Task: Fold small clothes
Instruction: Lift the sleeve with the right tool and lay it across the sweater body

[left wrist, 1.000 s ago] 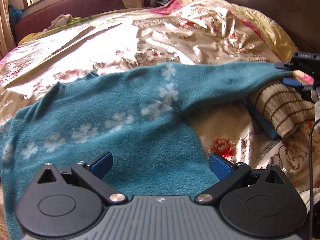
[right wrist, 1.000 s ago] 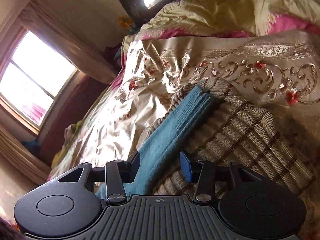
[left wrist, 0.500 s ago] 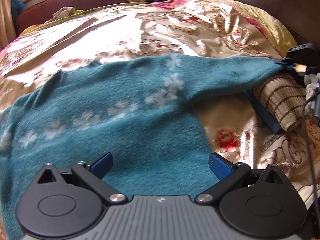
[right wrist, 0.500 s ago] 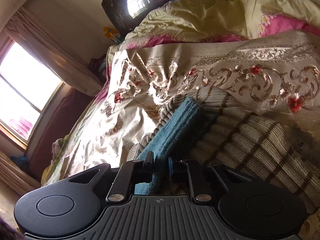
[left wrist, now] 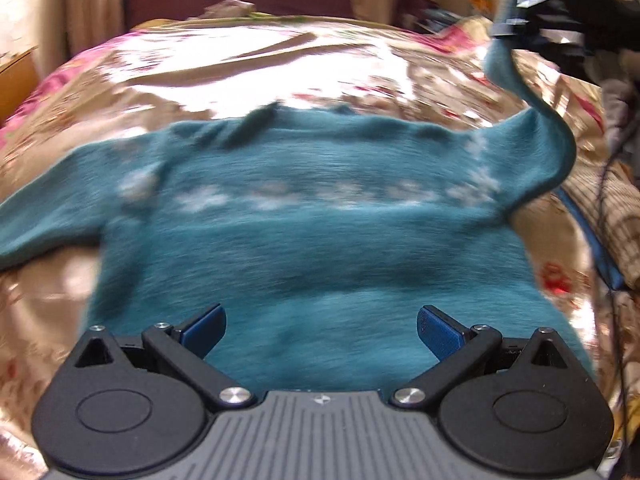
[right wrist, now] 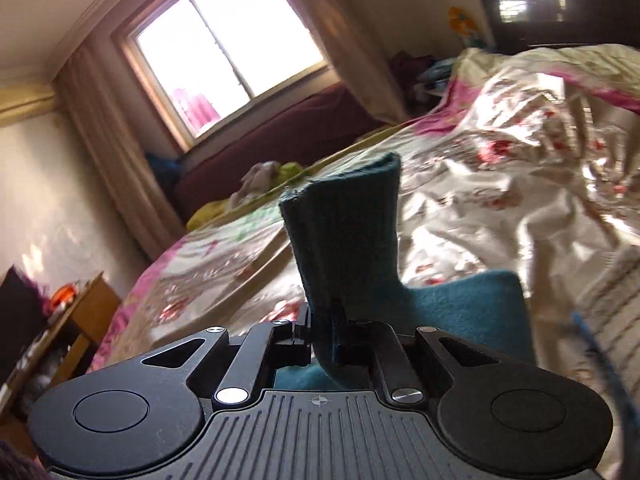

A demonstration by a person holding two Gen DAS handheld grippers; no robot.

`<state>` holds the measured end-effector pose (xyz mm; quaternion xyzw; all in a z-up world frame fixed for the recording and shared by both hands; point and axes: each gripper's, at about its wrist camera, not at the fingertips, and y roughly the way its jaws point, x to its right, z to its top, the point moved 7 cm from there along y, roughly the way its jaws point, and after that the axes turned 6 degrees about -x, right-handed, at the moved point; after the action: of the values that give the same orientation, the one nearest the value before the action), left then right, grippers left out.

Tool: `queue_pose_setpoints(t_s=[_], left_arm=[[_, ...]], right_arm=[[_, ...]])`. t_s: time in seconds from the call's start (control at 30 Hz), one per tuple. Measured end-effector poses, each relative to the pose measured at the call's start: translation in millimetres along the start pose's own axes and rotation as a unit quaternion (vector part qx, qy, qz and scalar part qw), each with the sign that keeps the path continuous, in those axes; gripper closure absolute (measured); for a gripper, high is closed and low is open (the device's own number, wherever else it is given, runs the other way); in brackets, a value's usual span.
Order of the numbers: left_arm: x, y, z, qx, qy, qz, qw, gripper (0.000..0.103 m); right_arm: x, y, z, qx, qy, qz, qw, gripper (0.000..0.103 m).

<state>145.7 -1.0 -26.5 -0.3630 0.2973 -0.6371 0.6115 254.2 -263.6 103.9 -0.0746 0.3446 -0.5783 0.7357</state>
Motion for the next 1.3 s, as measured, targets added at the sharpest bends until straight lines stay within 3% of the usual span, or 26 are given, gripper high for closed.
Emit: queue_pose_setpoints(t_s=[0.23, 0.33, 0.37, 0.4, 0.57, 0.8, 1.07, 1.23, 1.3], left_arm=[[-62, 3, -18, 0.013, -0.060, 0.038, 0.9974, 0.000], [-79, 8, -23, 0.013, -0.082, 0.037, 0.9959, 0.000], [-83, 9, -24, 0.013, -0.089, 0.033, 0.9954, 0.000], [-85, 11, -25, 0.012, -0.095, 0.029, 0.9950, 0.000], [-86, 13, -28, 0.013, -0.100, 0.020, 0.9947, 0.000], [-84, 15, -31, 0.013, -0.098, 0.020, 0.9949, 0.000], [-85, 14, -32, 0.018, -0.097, 0.026, 0.9948, 0.000], [-87, 15, -32, 0.021, -0.098, 0.028, 0.9945, 0.000], [-86, 15, -32, 0.022, -0.099, 0.023, 0.9946, 0.000]], right_arm=[[-119, 101, -84, -0.106, -0.111, 0.029, 0.988, 0.094], [-144, 128, -129, -0.144, -0.163, 0.018, 0.976, 0.094], [-157, 138, -156, -0.159, -0.205, 0.009, 0.966, 0.094], [-157, 138, -156, -0.159, -0.205, 0.009, 0.966, 0.094], [-164, 149, -204, -0.186, -0.301, -0.023, 0.935, 0.088], [-172, 149, -207, -0.180, -0.319, -0.021, 0.930, 0.082], [-176, 157, -203, -0.178, -0.284, -0.025, 0.942, 0.087], [-172, 157, -204, -0.192, -0.270, -0.012, 0.943, 0.081], [-172, 150, -202, -0.198, -0.258, 0.005, 0.946, 0.071]])
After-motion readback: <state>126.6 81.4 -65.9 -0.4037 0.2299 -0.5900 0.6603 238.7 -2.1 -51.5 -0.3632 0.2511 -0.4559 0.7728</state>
